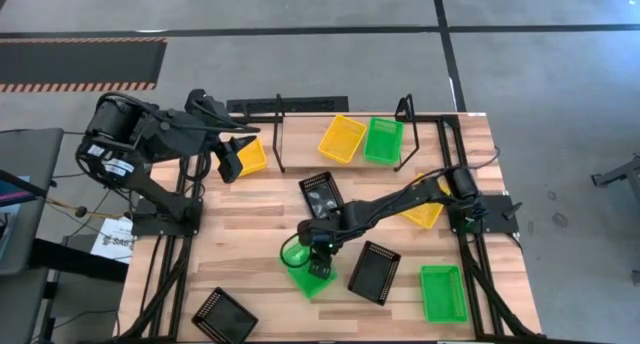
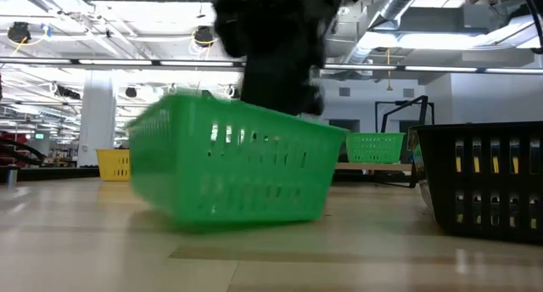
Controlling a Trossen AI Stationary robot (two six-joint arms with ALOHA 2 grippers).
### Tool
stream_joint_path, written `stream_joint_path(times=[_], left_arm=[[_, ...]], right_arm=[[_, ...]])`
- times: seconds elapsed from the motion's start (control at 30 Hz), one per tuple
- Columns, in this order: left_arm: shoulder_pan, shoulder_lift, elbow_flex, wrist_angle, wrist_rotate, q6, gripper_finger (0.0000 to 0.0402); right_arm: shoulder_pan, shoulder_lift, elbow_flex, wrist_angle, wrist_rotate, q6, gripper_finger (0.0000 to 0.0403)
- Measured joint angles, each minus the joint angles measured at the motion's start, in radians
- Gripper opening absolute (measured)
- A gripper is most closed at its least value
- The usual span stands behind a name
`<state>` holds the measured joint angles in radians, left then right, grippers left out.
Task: Stack baskets on shelf by color
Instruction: Stack the left green bin on top of the green bin on the shelf
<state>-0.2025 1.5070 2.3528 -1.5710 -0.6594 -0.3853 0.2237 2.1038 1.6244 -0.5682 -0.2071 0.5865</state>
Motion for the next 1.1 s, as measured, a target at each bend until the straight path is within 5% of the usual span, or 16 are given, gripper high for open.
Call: stream_joint_path(times=[0.67, 1.1], left_arm=[[0.0, 0.0, 0.0, 0.0, 0.018, 0.015, 0.0167], [0.0, 0.0, 0.0, 0.0, 0.017, 0.024, 0.0167]], right_arm=[[-0.031, -0.001, 0.122, -0.002, -0.135, -0.016, 0.0183], [-0.031, 0.001, 0.195, -0.553, -0.131, -0.09, 0.018]])
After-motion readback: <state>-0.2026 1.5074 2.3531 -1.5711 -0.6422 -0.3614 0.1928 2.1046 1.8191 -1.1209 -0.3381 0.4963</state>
